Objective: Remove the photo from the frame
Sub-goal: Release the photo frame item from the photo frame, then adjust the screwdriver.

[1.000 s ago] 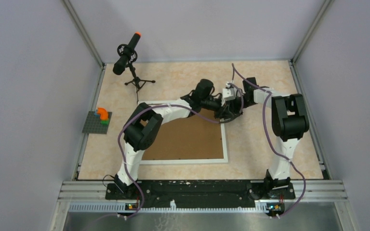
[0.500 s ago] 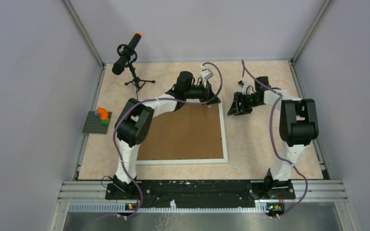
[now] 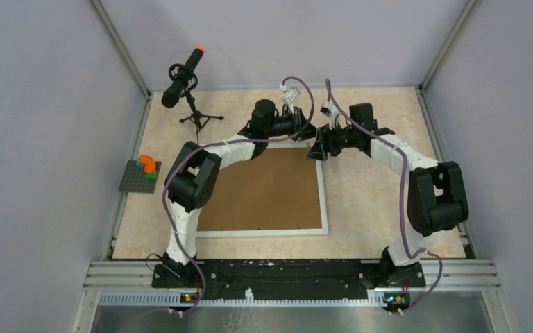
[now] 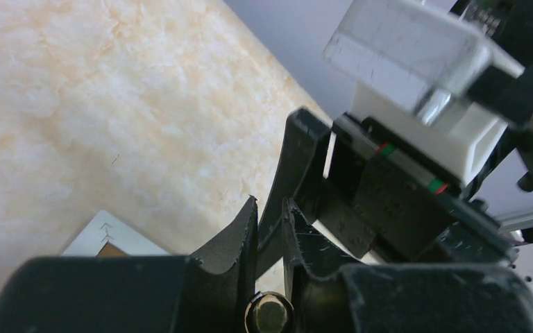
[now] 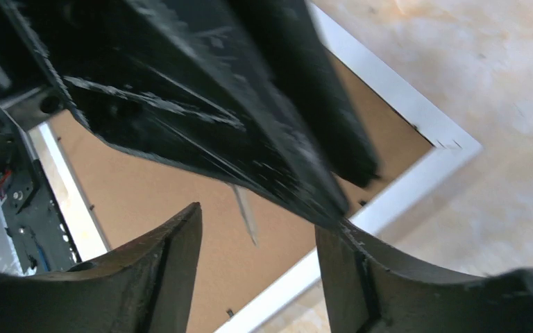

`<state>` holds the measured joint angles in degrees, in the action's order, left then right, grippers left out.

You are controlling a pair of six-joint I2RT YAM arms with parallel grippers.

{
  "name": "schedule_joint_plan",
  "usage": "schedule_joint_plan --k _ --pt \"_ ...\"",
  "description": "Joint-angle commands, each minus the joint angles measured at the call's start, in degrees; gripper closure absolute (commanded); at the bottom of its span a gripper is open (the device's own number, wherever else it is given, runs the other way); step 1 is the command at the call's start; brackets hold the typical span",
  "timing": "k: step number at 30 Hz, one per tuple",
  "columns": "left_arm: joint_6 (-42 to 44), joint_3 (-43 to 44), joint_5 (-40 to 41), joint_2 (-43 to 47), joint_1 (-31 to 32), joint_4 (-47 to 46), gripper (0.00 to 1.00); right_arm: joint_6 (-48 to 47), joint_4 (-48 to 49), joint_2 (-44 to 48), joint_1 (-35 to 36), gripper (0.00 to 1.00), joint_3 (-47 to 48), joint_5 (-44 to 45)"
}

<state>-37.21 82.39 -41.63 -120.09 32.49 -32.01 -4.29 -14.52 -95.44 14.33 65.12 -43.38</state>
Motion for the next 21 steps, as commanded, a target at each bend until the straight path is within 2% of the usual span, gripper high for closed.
schedule_joint_plan --k 1,4,6,8,10,13,15,18,21 --pt "-5.3 0.32 0.71 3.11 -0.18 -7.9 1.0 1.73 5.16 -1.21 1.49 0.48 0.88 -2.73" --pt "-5.48 -0.22 0.49 3.41 -0.25 -8.61 1.0 1.22 5.26 -1.64 2.01 0.6 1.05 -3.24" --pt "-6.26 -0.74 -0.12 3.65 -0.41 -9.9 1.0 0.09 4.41 -1.57 2.22 0.76 1.23 -2.56" --pt "-7.03 -1.41 -1.45 4.08 -0.74 -11.89 1.0 -1.81 2.21 -1.51 2.28 0.98 1.71 -0.92" --pt "-6.33 -1.83 -3.61 4.6 -1.4 -11.43 0.95 -4.35 0.37 -0.88 2.01 1.0 1.79 1.17" --pt "-2.31 -0.81 -9.13 5.82 -2.91 -4.94 0.65 -9.65 -0.68 1.18 1.59 1.0 0.93 5.54" --pt "2.28 0.91 -14.11 6.51 -3.64 2.53 0.54 -14.34 -1.01 2.41 1.58 1.0 0.44 8.63" --pt "13.82 3.98 -18.16 7.66 -3.84 17.86 0.48 -20.86 -1.57 3.53 1.74 1.0 0.42 12.39" --pt "19.78 5.43 -18.95 8.22 -3.92 27.67 0.46 -26.28 -2.15 4.06 2.23 1.0 0.49 14.38"
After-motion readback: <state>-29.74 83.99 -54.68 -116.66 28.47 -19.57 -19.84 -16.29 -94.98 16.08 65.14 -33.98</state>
